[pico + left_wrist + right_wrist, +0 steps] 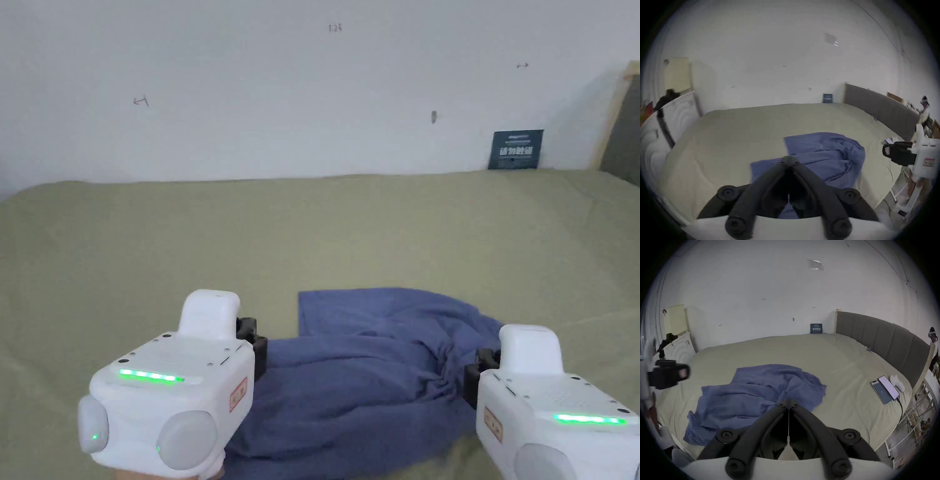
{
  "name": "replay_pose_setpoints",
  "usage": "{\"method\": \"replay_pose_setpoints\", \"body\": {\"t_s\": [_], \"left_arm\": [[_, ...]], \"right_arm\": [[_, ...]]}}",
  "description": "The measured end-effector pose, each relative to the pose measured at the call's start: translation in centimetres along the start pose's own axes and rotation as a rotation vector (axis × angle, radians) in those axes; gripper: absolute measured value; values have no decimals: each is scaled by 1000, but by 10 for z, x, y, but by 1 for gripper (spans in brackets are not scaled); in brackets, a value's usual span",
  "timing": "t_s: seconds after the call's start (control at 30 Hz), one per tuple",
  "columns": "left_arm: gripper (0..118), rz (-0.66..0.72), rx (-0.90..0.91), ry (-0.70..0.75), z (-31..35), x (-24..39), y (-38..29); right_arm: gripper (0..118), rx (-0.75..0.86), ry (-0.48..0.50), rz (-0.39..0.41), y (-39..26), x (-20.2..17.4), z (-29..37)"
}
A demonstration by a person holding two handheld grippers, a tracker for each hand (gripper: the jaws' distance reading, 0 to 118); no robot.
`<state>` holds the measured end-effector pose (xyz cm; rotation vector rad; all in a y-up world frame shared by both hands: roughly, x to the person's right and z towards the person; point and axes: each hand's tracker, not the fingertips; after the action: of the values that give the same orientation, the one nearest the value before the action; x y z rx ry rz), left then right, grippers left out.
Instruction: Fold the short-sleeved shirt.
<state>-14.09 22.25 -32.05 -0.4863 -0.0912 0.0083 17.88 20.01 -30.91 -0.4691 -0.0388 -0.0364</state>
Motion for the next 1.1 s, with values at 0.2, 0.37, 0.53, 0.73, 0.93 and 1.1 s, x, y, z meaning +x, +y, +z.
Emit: {"method": "replay_pose_setpoints", "body": {"t_s": [0.2, 0.37, 0.53, 0.73, 0.93, 1.1], "left_arm": [[0, 137, 44, 164, 53, -56, -20], [0, 182, -2, 189, 43, -77, -26], [0, 204, -94, 100, -19, -84, -16], [0, 214, -341, 10, -153, -97, -4], [97, 164, -580, -10, -248, -108, -7], [108, 55, -601, 73, -284, -112, -35]], "right_arm": [[1, 75, 41, 54, 2, -40, 12], [1, 79, 55, 87, 0, -56, 9], [1, 37, 56, 109, -4, -58, -11], [1, -22, 55, 125, -13, -52, -44], [1, -90, 43, 141, -26, -41, -71], [1, -116, 33, 132, -34, -31, -77]]}}
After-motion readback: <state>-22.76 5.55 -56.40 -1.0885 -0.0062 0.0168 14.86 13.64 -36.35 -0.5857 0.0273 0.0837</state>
